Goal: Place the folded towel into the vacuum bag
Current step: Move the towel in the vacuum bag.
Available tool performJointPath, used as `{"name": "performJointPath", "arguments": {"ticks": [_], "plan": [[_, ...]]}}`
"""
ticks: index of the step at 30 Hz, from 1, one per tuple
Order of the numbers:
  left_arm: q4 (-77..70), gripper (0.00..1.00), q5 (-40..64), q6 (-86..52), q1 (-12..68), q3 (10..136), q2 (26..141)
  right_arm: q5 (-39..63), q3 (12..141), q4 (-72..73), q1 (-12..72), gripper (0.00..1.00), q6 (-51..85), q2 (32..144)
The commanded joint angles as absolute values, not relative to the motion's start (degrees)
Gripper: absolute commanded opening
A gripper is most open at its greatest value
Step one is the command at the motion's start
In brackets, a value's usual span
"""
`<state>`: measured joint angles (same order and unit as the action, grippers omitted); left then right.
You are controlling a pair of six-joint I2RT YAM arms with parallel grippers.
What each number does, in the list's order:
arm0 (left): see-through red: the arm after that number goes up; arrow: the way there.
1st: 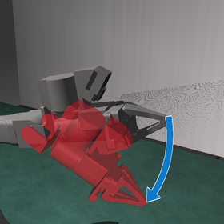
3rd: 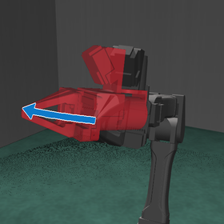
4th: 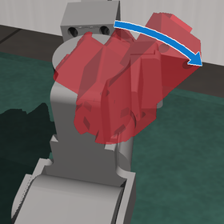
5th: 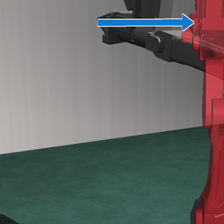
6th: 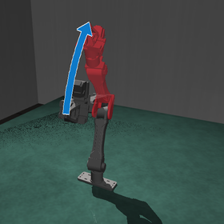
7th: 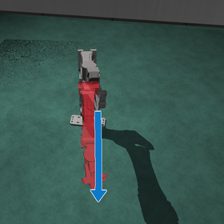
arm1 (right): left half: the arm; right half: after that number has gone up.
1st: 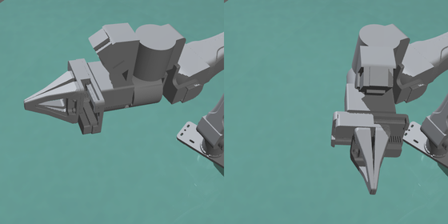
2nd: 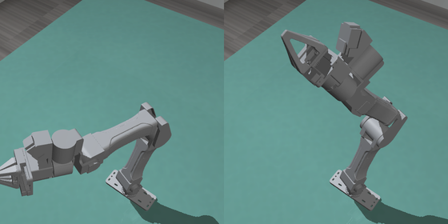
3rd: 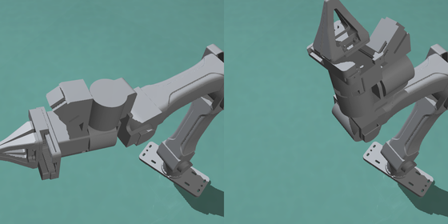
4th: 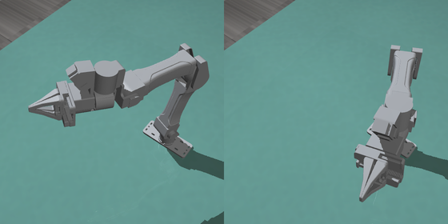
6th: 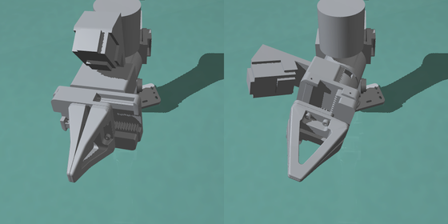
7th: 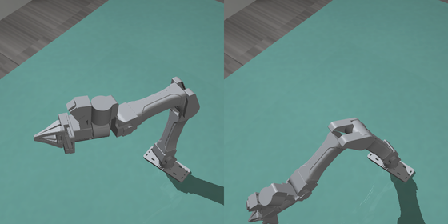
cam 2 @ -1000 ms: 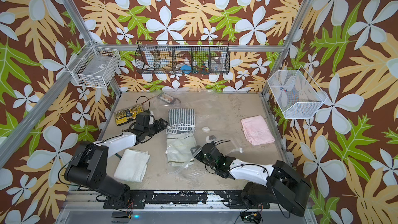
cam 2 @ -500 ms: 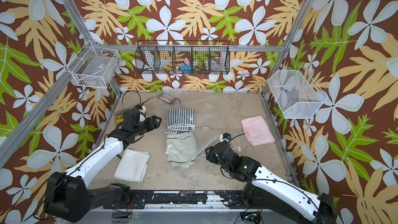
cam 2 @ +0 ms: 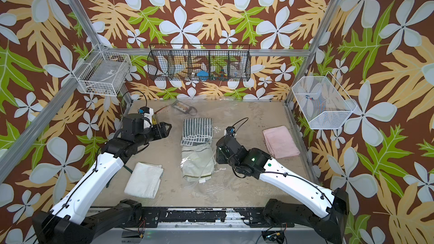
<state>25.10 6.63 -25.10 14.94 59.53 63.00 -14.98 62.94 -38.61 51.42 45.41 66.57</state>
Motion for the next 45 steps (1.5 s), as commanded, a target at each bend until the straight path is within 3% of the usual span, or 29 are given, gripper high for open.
{"name": "performJointPath", "arguments": {"ticks": [1,7,11,22,28,37,45], "plan": [[28.2,0.8,6.4,-23.0,14.9,60.5,62.6,-17.5,67.2,-38.9,51.5,0.61,42.6,67.1],[28.4,0.8,8.1,-22.9,15.0,61.0,63.2,-21.6,74.9,-44.3,51.2,0.68,38.6,67.9],[27.8,0.79,9.0,-23.4,15.3,61.1,63.1,-15.4,76.3,-44.3,46.7,0.71,35.8,70.3],[23.0,0.79,9.1,-26.5,22.4,56.2,63.1,-4.3,61.8,-33.0,38.2,0.71,34.1,77.5],[19.5,0.79,9.4,-27.8,25.7,53.6,64.8,-8.2,59.6,-35.3,37.8,0.72,32.3,83.8],[14.7,0.78,10.3,-29.3,31.6,54.7,69.1,-18.7,57.7,-36.8,16.7,0.81,30.6,87.4],[12.4,0.78,12.8,-29.0,34.2,56.5,73.2,-25.0,64.2,-35.7,6.4,0.82,30.9,98.0]]}}
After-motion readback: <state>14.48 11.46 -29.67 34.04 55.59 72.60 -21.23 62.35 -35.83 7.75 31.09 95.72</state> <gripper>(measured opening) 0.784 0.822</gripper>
